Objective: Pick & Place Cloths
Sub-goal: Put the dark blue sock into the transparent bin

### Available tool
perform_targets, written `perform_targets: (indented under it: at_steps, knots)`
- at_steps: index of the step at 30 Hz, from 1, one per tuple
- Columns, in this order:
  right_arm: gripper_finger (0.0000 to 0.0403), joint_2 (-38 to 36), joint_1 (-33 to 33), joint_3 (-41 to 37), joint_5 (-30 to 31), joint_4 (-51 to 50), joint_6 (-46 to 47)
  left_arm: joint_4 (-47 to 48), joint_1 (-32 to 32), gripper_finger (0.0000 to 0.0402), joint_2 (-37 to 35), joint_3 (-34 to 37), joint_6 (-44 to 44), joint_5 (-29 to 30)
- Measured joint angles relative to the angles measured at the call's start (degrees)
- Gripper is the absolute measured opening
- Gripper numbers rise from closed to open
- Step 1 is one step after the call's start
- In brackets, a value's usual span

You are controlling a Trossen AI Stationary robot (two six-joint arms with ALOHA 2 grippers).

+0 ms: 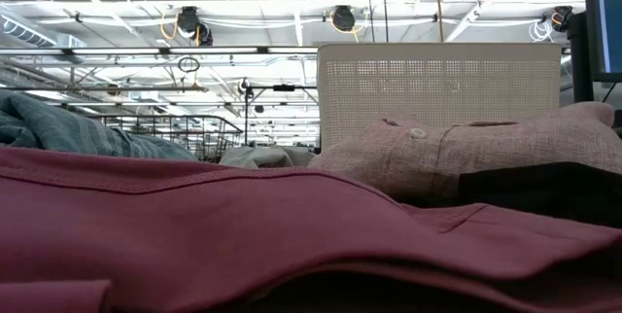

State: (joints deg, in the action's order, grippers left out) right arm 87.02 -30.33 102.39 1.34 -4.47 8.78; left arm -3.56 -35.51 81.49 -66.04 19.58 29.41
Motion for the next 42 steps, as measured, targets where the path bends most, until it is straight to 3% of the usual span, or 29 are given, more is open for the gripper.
perform_targets:
  at_steps: [7, 21, 42]
  knots:
    - [0.0002, 0.0, 0.0, 0.0, 0.0, 0.0, 0.0, -4.7, 1.2, 0.0239, 0.0, 0.0, -1.8, -8.5]
    - [0.0002, 0.0, 0.0, 0.0, 0.0, -0.1, 0.0, -6.5, 3.4, 0.0239, 0.0, 0.0, -1.1, -13.8]
    - [0.0002, 0.0, 0.0, 0.0, 0.0, -0.9, 0.6, -19.7, 6.1, 0.0239, 6.4, 0.0, 1.2, -25.0]
